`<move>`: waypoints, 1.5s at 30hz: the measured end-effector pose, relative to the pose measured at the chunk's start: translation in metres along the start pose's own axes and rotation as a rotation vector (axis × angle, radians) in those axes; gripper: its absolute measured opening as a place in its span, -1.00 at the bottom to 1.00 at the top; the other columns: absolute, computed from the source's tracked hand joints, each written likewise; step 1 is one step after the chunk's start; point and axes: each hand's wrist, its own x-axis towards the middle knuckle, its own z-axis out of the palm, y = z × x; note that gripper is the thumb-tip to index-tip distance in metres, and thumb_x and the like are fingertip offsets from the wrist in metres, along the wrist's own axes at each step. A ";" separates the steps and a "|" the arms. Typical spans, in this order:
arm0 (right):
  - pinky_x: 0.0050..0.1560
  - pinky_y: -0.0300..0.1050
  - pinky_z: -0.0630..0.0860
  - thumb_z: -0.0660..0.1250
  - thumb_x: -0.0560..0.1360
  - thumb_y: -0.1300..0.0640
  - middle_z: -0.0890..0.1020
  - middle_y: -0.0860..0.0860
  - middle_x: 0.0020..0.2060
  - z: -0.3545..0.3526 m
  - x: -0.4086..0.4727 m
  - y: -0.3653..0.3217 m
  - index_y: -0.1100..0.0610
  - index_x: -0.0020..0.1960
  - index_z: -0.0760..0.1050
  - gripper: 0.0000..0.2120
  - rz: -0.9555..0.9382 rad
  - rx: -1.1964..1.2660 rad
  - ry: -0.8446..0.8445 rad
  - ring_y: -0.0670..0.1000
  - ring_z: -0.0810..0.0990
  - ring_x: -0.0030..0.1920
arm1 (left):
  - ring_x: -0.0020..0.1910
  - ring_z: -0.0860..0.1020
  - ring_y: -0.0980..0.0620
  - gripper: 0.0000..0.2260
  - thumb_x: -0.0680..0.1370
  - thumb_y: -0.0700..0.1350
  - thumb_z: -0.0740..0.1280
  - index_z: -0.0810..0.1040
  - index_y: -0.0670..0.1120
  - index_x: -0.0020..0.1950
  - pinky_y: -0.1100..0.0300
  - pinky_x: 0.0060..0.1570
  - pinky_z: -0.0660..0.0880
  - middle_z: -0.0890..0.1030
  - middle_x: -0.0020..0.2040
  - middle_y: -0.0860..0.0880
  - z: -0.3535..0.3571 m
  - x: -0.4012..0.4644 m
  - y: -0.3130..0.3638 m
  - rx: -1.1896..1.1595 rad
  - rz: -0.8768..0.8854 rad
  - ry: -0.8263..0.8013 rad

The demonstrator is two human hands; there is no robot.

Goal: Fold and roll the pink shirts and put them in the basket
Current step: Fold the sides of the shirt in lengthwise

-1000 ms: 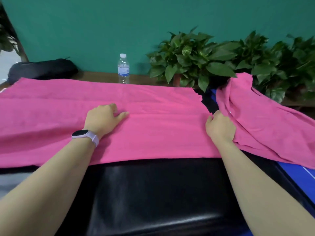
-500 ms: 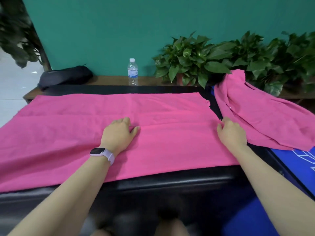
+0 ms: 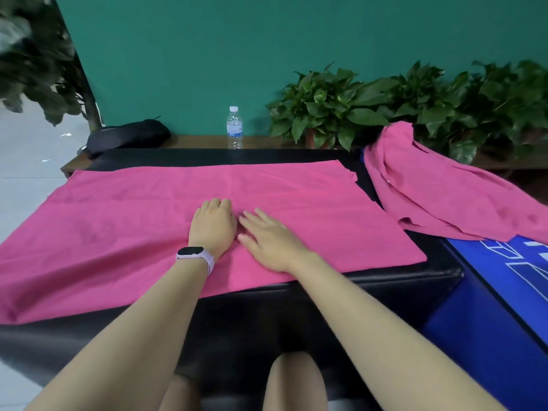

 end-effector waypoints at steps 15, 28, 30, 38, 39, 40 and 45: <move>0.61 0.02 -0.12 -0.25 0.62 -0.37 -0.05 0.01 0.65 -0.041 -0.054 0.182 0.04 0.66 -0.08 -0.26 0.568 -0.156 -0.007 0.04 -0.08 0.63 | -0.01 0.46 -0.19 -0.83 0.59 -0.22 0.14 0.51 -0.12 0.05 -0.04 0.01 0.28 0.56 -0.02 -0.13 0.013 0.009 -0.007 0.061 -0.019 0.007; 0.61 0.02 -0.05 0.06 0.62 0.24 0.14 0.04 0.62 0.013 0.055 -0.058 0.16 0.60 0.18 -0.46 0.116 0.118 0.154 0.04 -0.14 0.63 | 0.25 0.47 -0.16 -0.63 0.62 -0.04 0.15 0.35 -0.04 0.43 -0.06 0.25 0.26 0.49 0.28 -0.06 -0.038 -0.029 -0.041 0.223 0.214 -0.209; 0.58 -0.04 0.00 0.07 0.60 0.30 0.23 0.04 0.59 0.022 0.066 -0.079 0.18 0.58 0.22 -0.46 0.074 0.188 0.172 0.03 -0.05 0.63 | 0.30 0.46 -0.13 -0.58 0.63 0.11 0.17 0.36 -0.01 0.45 -0.05 0.30 0.24 0.49 0.32 -0.05 -0.057 -0.049 -0.085 0.160 0.104 -0.200; 0.41 -0.01 0.34 0.19 0.56 0.22 0.57 -0.02 0.29 0.052 0.069 -0.116 0.07 0.37 0.49 -0.60 -0.090 0.209 0.327 0.05 0.48 0.33 | 0.25 0.50 -0.05 -0.58 0.60 0.26 0.22 0.50 0.05 0.36 -0.01 0.25 0.36 0.54 0.25 0.03 -0.120 -0.113 -0.206 0.168 0.026 -0.201; 0.39 -0.01 0.35 0.21 0.55 0.20 0.58 -0.04 0.25 0.053 0.069 -0.115 0.05 0.34 0.51 -0.62 -0.086 0.193 0.349 0.04 0.50 0.29 | 0.22 0.51 -0.05 -0.59 0.60 0.25 0.23 0.51 0.06 0.33 0.00 0.23 0.37 0.55 0.22 0.03 -0.123 -0.117 -0.212 0.177 0.037 -0.174; 0.39 0.01 0.35 0.22 0.54 0.18 0.59 -0.04 0.23 0.054 0.070 -0.114 0.04 0.34 0.51 -0.62 -0.079 0.180 0.354 0.03 0.51 0.27 | 0.20 0.51 -0.05 -0.59 0.59 0.26 0.24 0.52 0.06 0.31 -0.01 0.22 0.36 0.56 0.19 0.03 -0.127 -0.119 -0.217 0.181 0.023 -0.165; 0.44 0.08 0.29 0.15 0.64 -0.03 0.58 -0.02 0.29 0.056 0.075 -0.115 0.04 0.37 0.50 -0.63 -0.027 0.178 0.312 0.07 0.48 0.34 | 0.21 0.52 -0.09 -0.71 0.68 0.11 0.12 0.56 0.02 0.18 -0.03 0.21 0.32 0.59 0.13 -0.01 -0.140 -0.114 -0.247 0.120 -0.209 -0.203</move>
